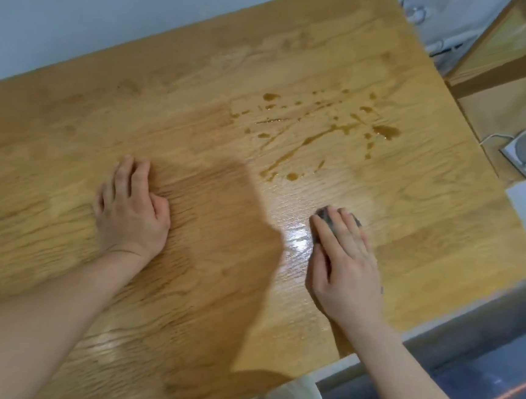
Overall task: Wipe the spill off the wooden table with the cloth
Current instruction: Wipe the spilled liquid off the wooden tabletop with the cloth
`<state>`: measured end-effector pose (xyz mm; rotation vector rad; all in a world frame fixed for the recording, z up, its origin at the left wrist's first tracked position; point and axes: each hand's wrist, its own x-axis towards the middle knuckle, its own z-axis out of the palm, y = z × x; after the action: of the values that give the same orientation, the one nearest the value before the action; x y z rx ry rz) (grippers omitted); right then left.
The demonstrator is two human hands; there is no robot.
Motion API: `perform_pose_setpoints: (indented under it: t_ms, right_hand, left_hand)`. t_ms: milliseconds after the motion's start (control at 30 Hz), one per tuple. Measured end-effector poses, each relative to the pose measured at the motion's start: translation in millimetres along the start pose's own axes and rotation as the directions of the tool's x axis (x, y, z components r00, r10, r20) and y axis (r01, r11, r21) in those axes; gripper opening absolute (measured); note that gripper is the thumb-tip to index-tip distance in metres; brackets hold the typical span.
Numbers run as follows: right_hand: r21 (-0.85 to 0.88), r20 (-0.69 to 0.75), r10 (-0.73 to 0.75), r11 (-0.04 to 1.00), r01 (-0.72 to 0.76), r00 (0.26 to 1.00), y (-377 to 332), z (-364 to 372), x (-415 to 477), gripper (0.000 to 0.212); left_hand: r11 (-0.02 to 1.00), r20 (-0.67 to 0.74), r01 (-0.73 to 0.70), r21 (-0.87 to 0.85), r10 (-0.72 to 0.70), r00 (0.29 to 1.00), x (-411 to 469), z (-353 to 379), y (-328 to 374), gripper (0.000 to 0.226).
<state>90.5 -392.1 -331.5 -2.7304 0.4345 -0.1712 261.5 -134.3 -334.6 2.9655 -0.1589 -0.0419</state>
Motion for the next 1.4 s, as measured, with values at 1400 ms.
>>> perform_pose_setpoints:
  t_ms: [1400]
  right_hand:
    - [-0.007, 0.021, -0.099, 0.995, 0.099, 0.995, -87, 37, 89, 0.043]
  left_hand:
    - [0.998, 0.023, -0.044, -0.047, 0.045, 0.999, -2, 2, -4, 0.056]
